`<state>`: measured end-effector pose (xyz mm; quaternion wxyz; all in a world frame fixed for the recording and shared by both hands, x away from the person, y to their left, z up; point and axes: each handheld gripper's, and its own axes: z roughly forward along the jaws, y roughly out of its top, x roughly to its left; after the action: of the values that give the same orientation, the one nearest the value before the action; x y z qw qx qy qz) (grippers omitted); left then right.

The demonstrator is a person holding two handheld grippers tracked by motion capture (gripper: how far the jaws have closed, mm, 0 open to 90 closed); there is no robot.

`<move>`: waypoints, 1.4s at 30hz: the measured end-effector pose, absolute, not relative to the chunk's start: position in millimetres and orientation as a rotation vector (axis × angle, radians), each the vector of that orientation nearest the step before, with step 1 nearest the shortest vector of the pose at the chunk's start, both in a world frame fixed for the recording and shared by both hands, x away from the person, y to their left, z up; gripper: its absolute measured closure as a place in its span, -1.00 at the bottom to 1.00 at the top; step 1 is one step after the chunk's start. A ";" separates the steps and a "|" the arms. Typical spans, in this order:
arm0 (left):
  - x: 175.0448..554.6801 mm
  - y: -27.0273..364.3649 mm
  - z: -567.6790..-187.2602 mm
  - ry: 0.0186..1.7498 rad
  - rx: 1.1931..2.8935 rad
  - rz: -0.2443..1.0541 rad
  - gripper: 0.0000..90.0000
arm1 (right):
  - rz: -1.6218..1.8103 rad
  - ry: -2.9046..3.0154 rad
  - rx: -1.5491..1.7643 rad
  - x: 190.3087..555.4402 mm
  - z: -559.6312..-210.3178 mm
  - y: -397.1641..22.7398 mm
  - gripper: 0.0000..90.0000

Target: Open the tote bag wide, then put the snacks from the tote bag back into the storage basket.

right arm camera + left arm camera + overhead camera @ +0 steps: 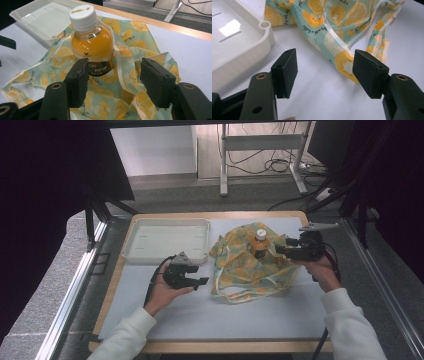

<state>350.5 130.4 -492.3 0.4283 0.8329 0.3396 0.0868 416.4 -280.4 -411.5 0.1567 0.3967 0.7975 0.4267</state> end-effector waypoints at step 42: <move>356.6 135.6 -500.9 0.879 2.071 0.195 -0.27 | 0.844 2.479 1.124 463.3 -418.6 -189.7 -0.48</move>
<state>356.6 135.6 -500.9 0.4275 0.8290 0.3521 0.0781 463.3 -189.7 -418.6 0.1456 0.3901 0.8606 0.2932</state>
